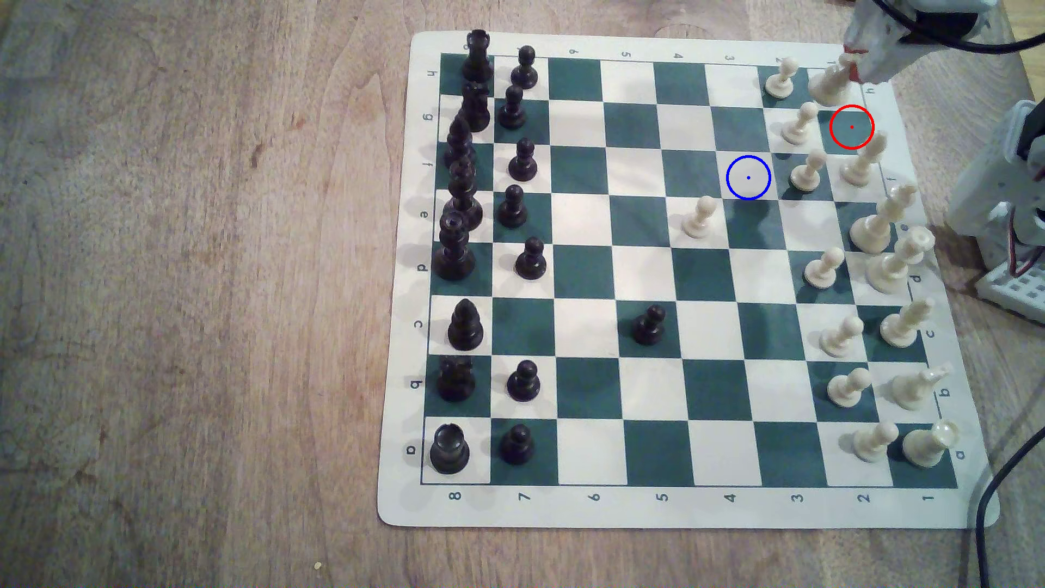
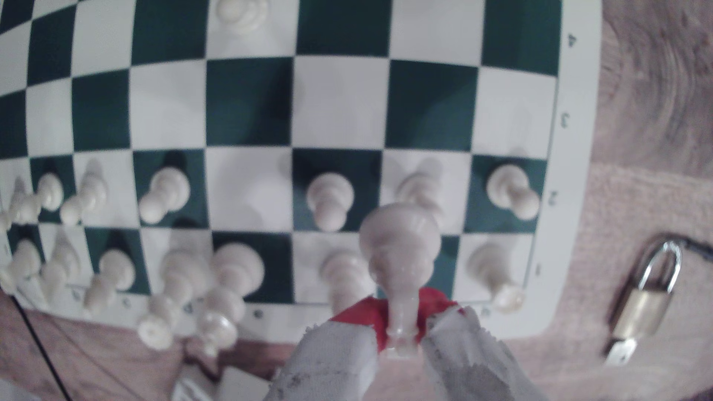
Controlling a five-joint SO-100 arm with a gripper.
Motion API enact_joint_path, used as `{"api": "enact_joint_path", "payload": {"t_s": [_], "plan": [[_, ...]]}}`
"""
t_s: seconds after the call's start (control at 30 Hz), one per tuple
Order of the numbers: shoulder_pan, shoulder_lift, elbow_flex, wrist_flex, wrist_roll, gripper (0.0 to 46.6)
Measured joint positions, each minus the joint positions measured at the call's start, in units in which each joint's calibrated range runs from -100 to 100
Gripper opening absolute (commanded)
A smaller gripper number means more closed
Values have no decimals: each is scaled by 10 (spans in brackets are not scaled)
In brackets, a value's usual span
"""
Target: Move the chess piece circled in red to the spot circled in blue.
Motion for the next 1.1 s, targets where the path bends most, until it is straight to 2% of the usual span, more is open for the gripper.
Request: {"api": "enact_joint_path", "payload": {"t_s": [0.2,0.3,0.33,0.37,0.63,0.8,1.1], "plan": [[-77,46,-47,-1,-42,3],[-97,69,-52,-12,-60,3],[-109,88,-54,-18,-74,3],[-117,94,-54,-20,-76,4],[-143,149,-55,-59,-130,4],[-130,166,-33,-92,-147,4],[-116,209,-21,-99,-148,4]]}}
